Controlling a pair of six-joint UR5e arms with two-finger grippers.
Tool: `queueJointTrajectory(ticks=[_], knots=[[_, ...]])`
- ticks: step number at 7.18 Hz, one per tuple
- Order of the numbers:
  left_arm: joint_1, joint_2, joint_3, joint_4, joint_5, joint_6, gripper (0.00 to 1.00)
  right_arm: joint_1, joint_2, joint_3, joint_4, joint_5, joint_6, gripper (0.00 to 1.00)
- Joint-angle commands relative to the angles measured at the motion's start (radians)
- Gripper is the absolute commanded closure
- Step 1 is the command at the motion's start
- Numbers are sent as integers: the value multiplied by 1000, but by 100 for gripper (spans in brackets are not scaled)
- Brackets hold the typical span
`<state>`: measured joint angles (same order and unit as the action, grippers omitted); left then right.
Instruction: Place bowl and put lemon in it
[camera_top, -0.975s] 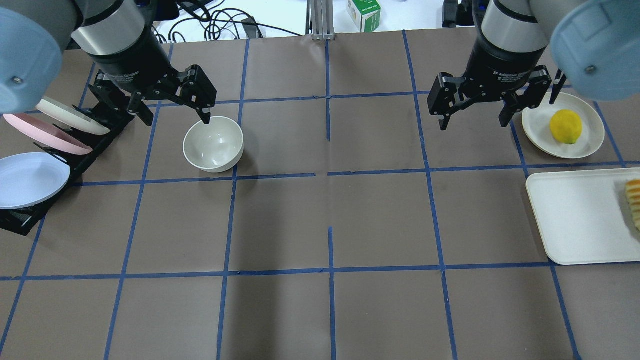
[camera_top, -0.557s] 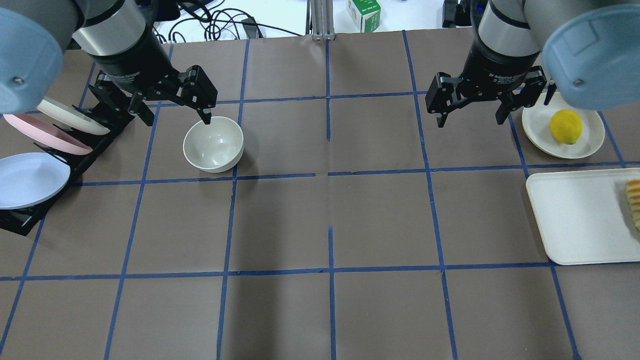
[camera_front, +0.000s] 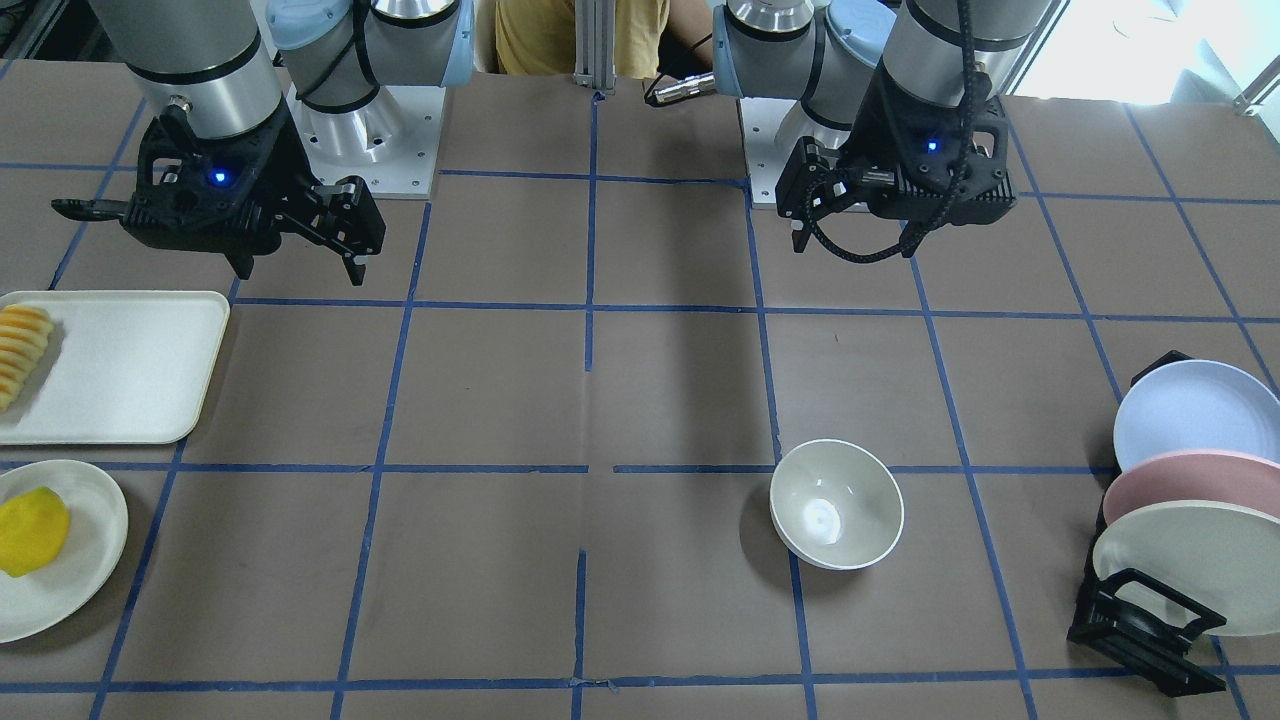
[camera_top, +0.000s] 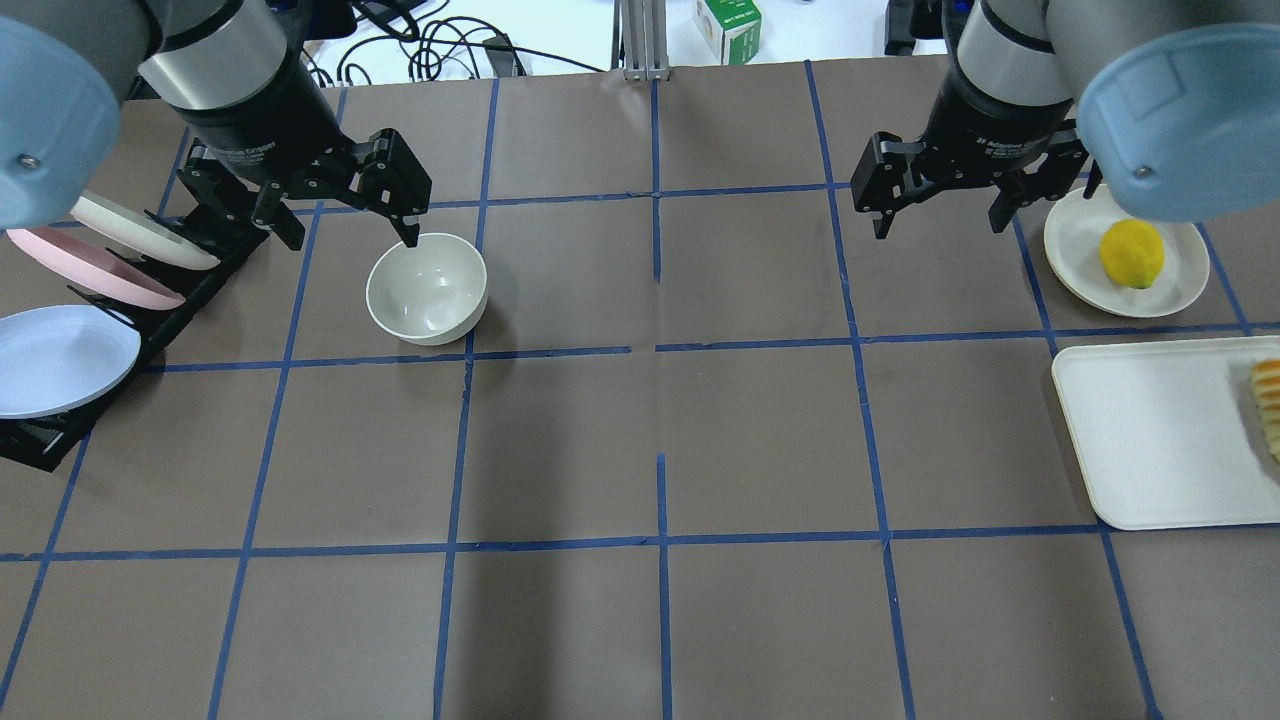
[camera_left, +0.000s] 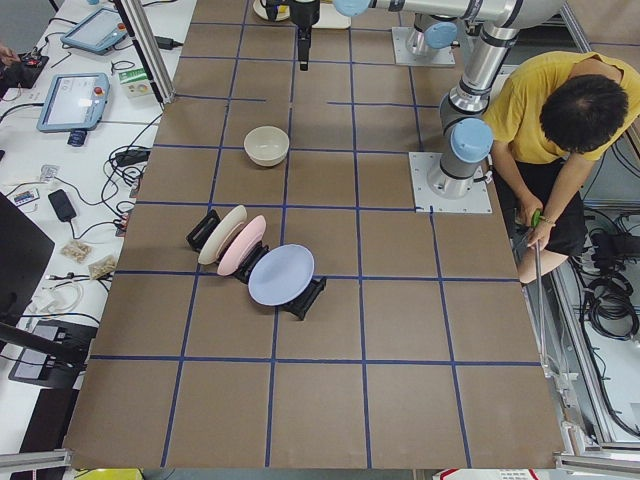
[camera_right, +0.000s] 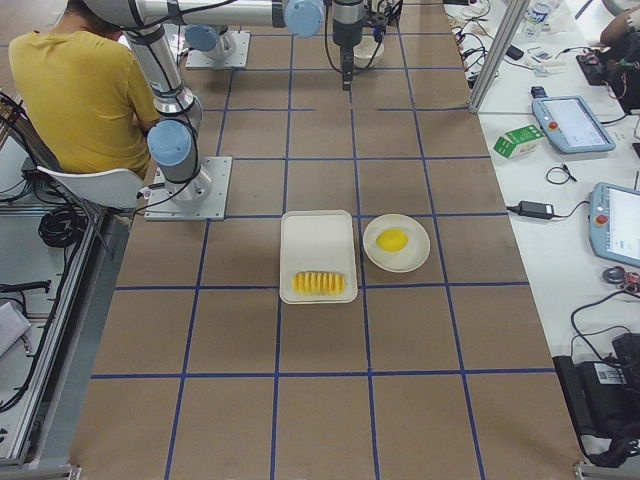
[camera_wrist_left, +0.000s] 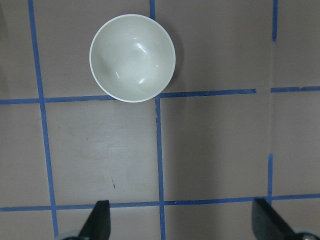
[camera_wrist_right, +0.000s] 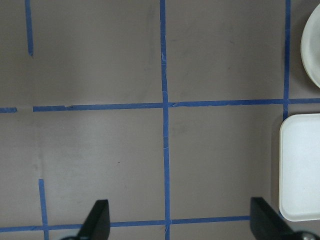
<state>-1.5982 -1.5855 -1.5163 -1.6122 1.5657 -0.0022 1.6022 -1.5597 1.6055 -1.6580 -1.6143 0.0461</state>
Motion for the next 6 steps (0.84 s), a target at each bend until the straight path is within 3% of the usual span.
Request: queueJointTrajectory(ticks=[1,4,6], knots=[[79,-80,8,30,-7,37,0,-2,12,1,-5,1,3,0],[203,-299,2,268,-16,181,0,-45,116,-9,-98,-19,-15,0],[210,-399,-16,366,-16,188,0,-204,159,-12,-164,-12,-18,0]])
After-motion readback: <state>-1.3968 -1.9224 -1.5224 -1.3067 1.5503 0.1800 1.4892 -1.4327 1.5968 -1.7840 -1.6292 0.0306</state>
